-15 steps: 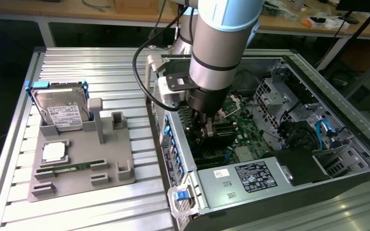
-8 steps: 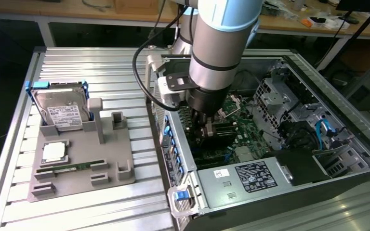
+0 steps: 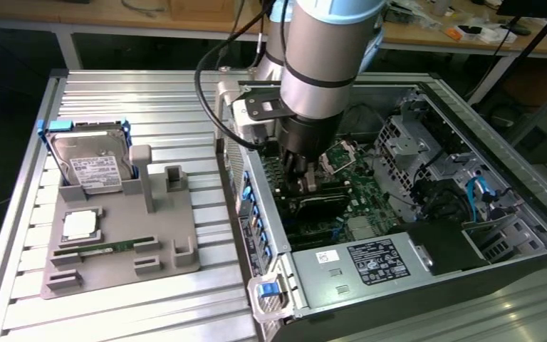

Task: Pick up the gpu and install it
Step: 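Press down on the gpu until it lock into place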

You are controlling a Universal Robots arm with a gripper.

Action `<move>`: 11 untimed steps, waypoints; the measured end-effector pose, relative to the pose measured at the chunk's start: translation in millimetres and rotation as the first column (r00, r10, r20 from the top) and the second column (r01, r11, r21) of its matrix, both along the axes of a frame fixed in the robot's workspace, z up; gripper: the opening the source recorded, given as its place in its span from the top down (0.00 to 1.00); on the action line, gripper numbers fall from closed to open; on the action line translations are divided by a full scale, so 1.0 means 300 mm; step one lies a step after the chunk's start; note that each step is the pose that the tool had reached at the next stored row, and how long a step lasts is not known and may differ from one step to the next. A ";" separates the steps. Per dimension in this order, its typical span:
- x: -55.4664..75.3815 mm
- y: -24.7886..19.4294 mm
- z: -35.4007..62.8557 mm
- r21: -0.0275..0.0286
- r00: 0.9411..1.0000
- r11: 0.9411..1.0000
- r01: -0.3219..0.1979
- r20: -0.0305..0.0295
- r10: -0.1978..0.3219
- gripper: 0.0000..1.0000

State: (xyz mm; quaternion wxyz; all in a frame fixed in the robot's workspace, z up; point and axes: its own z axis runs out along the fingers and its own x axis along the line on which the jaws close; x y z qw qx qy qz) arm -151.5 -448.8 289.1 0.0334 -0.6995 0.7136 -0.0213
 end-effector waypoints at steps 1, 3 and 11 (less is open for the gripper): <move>-0.004 0.008 0.000 0.000 1.000 1.000 0.000 0.000 0.000 0.89; -0.016 0.020 0.000 0.000 1.000 1.000 0.000 0.000 0.000 0.89; -0.066 0.046 0.000 0.000 1.000 1.000 0.000 0.002 0.000 0.89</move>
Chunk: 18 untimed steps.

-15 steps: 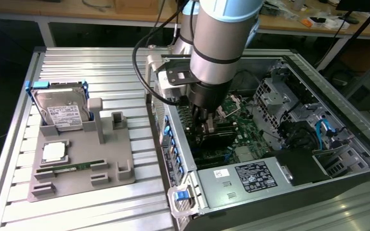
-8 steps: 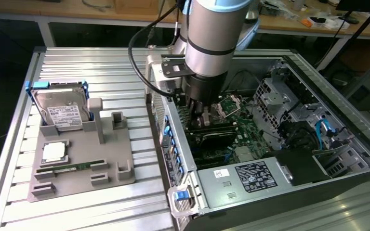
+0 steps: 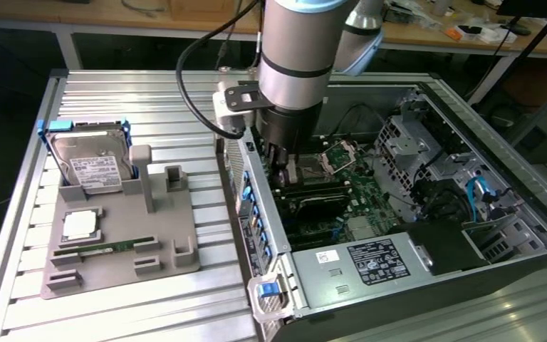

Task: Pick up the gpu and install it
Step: 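Press down on the gpu until it lock into place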

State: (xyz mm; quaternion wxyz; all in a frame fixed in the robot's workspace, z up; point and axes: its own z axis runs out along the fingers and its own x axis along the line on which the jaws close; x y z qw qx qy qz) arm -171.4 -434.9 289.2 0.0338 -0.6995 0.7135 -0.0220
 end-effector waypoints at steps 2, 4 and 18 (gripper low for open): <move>-0.018 0.009 0.000 0.000 1.000 1.000 0.000 0.001 0.000 0.89; -0.037 0.011 -0.001 0.000 1.000 1.000 0.000 0.003 0.000 0.89; 0.009 0.000 0.007 0.010 1.000 1.000 0.000 -0.032 0.000 0.89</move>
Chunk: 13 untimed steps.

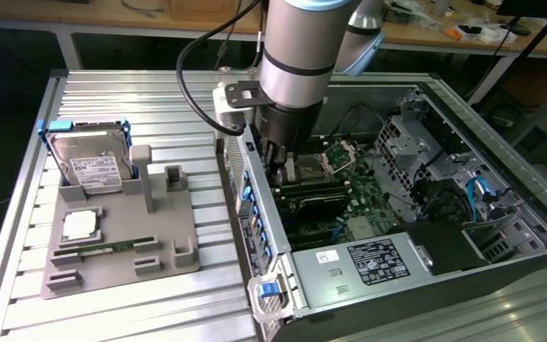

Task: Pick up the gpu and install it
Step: 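Press down on the gpu until it lock into place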

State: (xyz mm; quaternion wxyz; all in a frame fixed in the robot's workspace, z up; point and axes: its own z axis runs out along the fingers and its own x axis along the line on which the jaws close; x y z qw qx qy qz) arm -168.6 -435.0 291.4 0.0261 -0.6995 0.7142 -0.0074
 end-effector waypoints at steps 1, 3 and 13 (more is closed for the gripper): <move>0.007 0.000 0.001 0.000 1.000 1.000 0.000 -0.002 0.000 0.89; 0.015 0.000 0.001 0.000 1.000 1.000 0.001 -0.003 -0.001 0.89; 0.022 0.000 0.002 0.033 0.999 0.999 0.010 -0.047 -0.008 0.89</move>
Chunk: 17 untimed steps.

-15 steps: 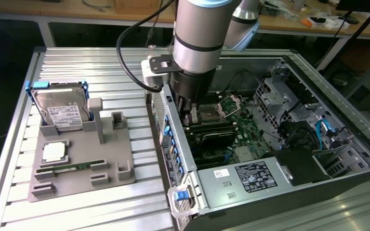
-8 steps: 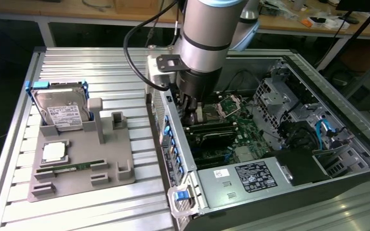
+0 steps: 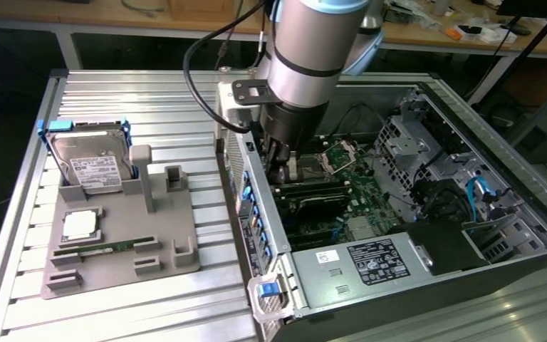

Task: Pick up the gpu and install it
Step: 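Press down on the gpu until it lock into place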

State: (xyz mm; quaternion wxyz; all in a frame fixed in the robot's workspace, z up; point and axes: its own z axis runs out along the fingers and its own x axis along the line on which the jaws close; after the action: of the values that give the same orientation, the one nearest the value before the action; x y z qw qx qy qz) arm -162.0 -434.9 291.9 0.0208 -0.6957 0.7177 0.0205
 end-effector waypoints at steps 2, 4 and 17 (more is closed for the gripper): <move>0.003 0.000 0.000 0.000 1.000 1.000 0.002 -0.009 -0.002 0.89; 0.008 0.000 0.000 0.000 1.000 1.000 0.004 -0.017 -0.004 0.89; 0.030 0.000 0.036 -0.010 0.999 1.000 0.010 -0.038 -0.011 0.89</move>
State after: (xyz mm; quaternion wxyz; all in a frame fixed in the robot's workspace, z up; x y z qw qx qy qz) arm -152.9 -435.1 302.8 0.0039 -0.6915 0.7217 0.0304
